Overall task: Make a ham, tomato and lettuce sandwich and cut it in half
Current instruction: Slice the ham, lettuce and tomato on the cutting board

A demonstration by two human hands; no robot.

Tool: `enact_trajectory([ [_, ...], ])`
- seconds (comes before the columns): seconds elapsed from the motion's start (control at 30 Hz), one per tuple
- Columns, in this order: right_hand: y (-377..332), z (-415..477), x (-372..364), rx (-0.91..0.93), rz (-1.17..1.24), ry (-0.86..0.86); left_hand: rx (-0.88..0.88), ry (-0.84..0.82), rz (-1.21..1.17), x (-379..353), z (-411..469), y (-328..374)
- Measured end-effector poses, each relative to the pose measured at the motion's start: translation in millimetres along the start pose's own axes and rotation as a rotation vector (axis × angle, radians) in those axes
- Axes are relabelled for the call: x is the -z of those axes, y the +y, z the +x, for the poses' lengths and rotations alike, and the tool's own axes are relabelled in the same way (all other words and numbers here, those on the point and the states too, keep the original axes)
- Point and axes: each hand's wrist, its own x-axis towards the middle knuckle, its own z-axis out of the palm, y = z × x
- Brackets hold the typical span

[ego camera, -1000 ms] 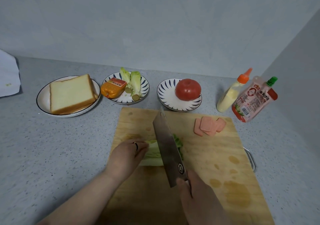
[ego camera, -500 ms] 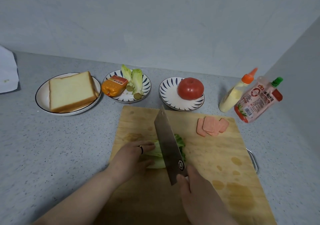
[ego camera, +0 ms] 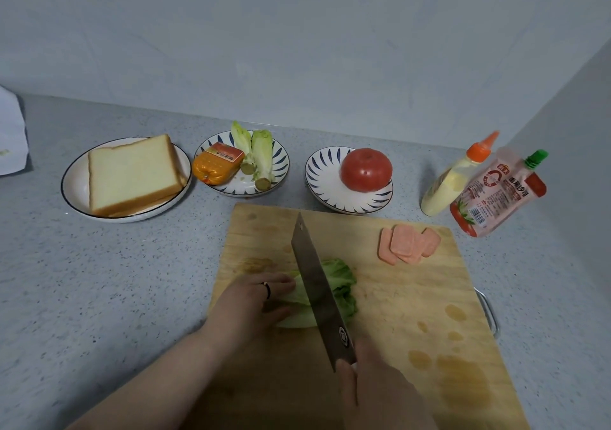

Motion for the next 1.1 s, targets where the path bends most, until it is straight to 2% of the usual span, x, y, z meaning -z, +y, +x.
enact_trajectory([
  [0.2, -0.9, 7.9, -5.5, -0.026, -0.001, 0.011, -0.046, 0.074, -0.044, -0.5, 2.8, -1.3],
  [0.33, -1.0, 18.0, -11.7, -0.057, 0.037, -0.016, -0.111, 0.031, 0.058, 7.1, 3.5, 5.0],
  [0.43, 0.4, 29.3, -17.4, -0.080, 0.041, -0.011, -0.149, 0.082, 0.111, 6.9, 3.4, 5.6],
  [0.6, -2.5, 48.9, -15.3, -0.060, 0.132, 0.050, -0.156, 0.035, 0.099, 9.8, 2.7, 5.7],
  [0.7, -4.4, 47.8, -20.7, -0.011, 0.115, 0.079, -0.053, -0.008, 0.018, 8.9, -1.4, 2.2],
  [0.83, 0.6, 43.9, -22.0, 0.014, 0.082, 0.102, -0.034, -0.172, 0.071, 7.6, -6.5, -5.6],
  [0.9, 5.2, 48.2, -17.2, 0.044, 0.148, 0.115, -0.036, -0.200, 0.082, 8.2, -8.2, -4.3],
  [1.03, 11.2, 55.0, -9.8, 0.166, 0.372, 0.119, -0.050, -0.163, 0.146, 8.2, -7.9, -1.9],
  [1.1, 19.2, 52.2, -5.7, 0.172, 0.460, 0.153, -0.049, -0.144, 0.194, 10.0, -6.1, -0.2],
])
